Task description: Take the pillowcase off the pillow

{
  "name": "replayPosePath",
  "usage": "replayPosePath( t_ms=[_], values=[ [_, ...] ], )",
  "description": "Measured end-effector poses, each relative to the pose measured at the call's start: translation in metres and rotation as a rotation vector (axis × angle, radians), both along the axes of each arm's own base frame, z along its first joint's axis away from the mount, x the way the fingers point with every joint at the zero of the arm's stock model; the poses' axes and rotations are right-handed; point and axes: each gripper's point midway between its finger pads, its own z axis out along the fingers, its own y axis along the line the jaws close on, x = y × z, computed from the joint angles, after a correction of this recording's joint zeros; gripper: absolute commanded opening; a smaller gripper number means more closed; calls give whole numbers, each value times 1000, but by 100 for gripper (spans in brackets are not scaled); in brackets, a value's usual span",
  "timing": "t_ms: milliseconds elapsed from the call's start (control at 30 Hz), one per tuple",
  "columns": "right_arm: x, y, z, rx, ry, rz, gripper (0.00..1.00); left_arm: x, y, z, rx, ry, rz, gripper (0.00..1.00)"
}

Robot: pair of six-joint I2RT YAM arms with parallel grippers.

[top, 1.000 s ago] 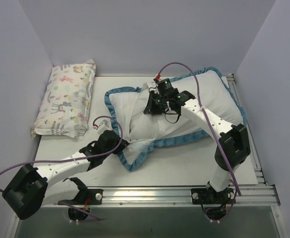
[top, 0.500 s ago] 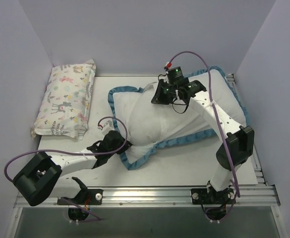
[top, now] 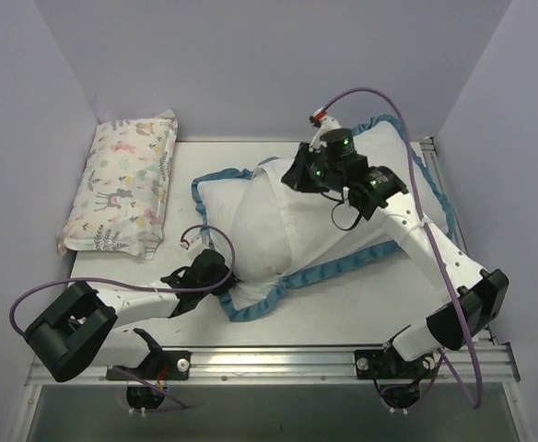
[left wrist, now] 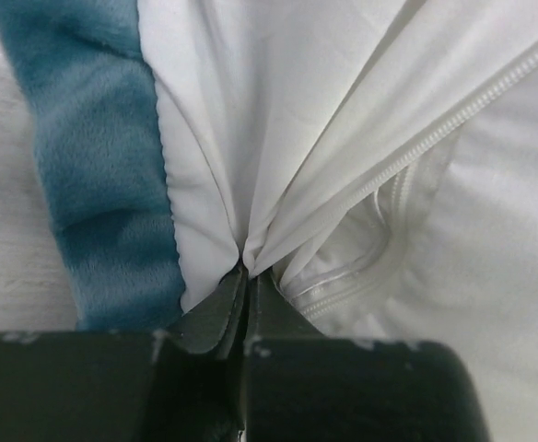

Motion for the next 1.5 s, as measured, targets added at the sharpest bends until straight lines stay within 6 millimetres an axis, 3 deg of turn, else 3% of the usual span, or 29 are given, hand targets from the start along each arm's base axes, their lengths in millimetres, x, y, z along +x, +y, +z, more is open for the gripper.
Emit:
replayPosePath(
  t_ms=[133,167,200,367,567,733,867,967,1067,1100,1167,1200,1367,1500],
  values=[
    [-66,29,-51,-147,19,150,31,-6,7,5,-6,-17,-3,0],
    [-80,33,-63,-192,18,176,44,-8,8,6,-5,-22,-4,0],
    [-94,39,-75,-236,10,207,49,-9,10,7,-3,-26,-6,0],
    [-137,51,-115,-412,-50,316,71,-14,16,13,6,-42,-11,0],
    [-148,75,-127,-492,-138,354,84,-15,18,16,6,-47,-13,0],
    [-138,86,-165,-554,-114,346,94,-17,20,17,-2,-54,-11,0],
    [-129,90,-191,-595,-95,327,95,-18,22,17,-1,-55,1,0],
    [-121,92,-209,-614,-73,302,91,-18,26,15,4,-52,14,0],
    [-106,89,-226,-613,-28,262,73,-19,28,17,7,-55,21,0],
    [-102,89,-229,-607,-12,251,41,-18,28,18,5,-61,24,0],
    [-92,85,-231,-590,12,223,24,-17,30,22,3,-73,32,0],
    [-89,84,-230,-574,29,216,1,-16,30,23,1,-79,35,0],
    [-78,78,-222,-464,135,203,0,-11,30,27,3,-96,47,0],
    [-67,68,-203,-345,230,193,0,-4,23,31,-6,-105,48,0]
  ],
)
